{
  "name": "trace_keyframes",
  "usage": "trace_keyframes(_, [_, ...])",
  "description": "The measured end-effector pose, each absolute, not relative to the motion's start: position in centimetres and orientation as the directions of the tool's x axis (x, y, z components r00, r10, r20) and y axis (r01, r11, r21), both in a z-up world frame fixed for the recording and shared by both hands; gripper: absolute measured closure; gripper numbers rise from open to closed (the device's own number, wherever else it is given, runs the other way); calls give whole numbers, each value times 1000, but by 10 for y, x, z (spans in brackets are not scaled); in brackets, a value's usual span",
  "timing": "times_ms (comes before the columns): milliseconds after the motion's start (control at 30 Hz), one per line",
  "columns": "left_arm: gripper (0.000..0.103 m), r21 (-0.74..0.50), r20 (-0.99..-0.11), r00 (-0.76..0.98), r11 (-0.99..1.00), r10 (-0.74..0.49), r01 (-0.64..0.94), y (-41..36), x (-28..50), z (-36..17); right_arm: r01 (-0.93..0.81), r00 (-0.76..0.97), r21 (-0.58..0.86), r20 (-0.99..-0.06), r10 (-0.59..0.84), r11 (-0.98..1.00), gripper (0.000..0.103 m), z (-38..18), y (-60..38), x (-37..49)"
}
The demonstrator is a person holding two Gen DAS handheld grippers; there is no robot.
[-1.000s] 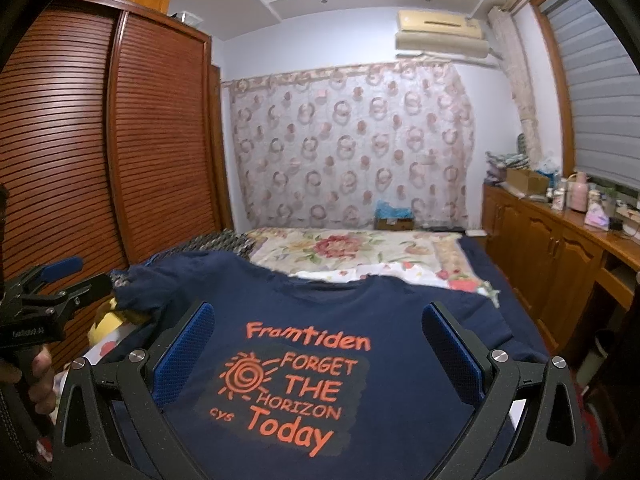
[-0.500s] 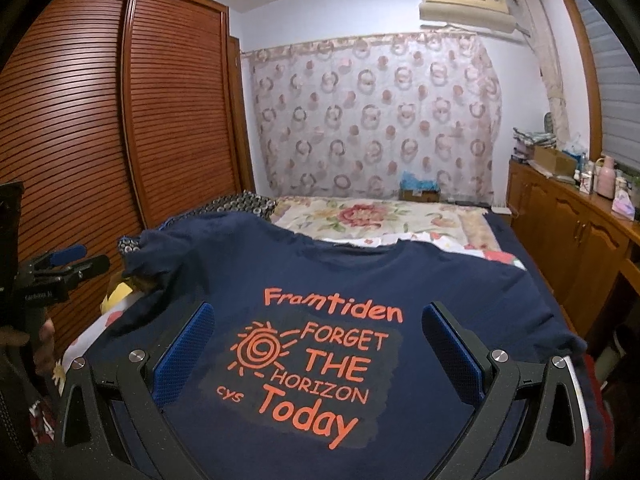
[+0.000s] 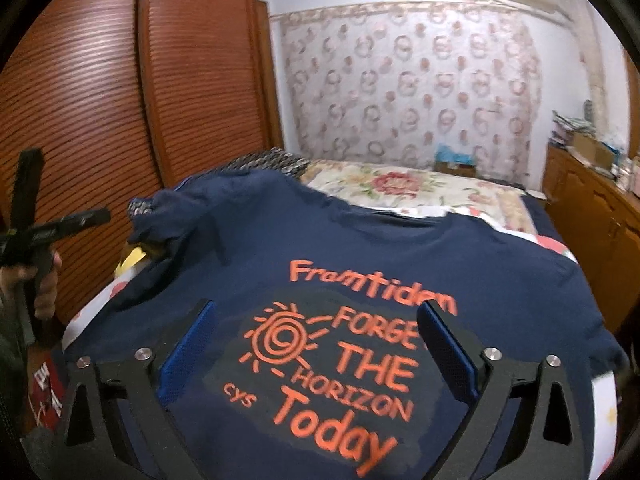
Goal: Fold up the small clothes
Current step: 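Grasp the navy T-shirt's side edge with the left gripper and fold it inward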
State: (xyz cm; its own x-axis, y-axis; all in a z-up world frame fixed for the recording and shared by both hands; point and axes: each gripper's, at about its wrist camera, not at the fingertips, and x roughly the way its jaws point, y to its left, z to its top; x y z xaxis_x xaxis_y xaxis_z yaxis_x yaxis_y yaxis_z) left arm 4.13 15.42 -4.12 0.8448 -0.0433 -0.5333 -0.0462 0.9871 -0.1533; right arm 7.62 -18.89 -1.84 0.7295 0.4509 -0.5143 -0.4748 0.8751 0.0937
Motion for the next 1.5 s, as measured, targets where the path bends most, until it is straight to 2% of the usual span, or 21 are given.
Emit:
trace_keyframes(133, [22,-138,-548,835,990,-41,-42,166,61,-36,-531,686,90,-538,490,843,10,-13,-182,103])
trace_keyframes(233, [32,-147,-577,815,988,-52,-41,178,82,-38,-558,671,70,-549,499,827,10,-11,-180,123])
trace_keyframes(333, [48,-156,-616,785,987,-62,-44,190,105,-46,-578,657,63,-555,510,813,10,-10,-177,139])
trace_keyframes(367, [50,-165,-635,770,985,-64,-54,194,115,-51,-583,654,65,-555,514,810,10,-12,-177,141])
trace_keyframes(600, [52,-155,-696,718,978,-8,-139,213,139,-67,-596,619,97,-577,533,797,10,-21,-179,166])
trace_keyframes(933, [53,-183,-715,697,977,-54,-112,213,151,-69,-607,576,134,-605,550,783,10,-18,-174,210])
trace_keyframes(1033, [65,-183,-725,687,975,-46,-128,215,151,-69,-603,569,149,-607,554,783,10,-19,-173,221])
trace_keyframes(1100, [90,-179,-723,689,976,-45,-125,214,149,-70,-602,566,158,-608,557,783,10,-20,-172,228])
trace_keyframes(1133, [98,-165,-719,695,978,-32,-125,212,148,-69,-600,566,158,-608,556,784,10,-20,-172,231])
trace_keyframes(1267, [99,-90,-661,750,992,4,-84,193,137,-46,-598,552,190,-607,572,779,10,-21,-175,241])
trace_keyframes(1500, [100,-87,-590,806,996,-48,-5,172,144,-4,-566,588,190,-588,555,802,10,-22,-187,243])
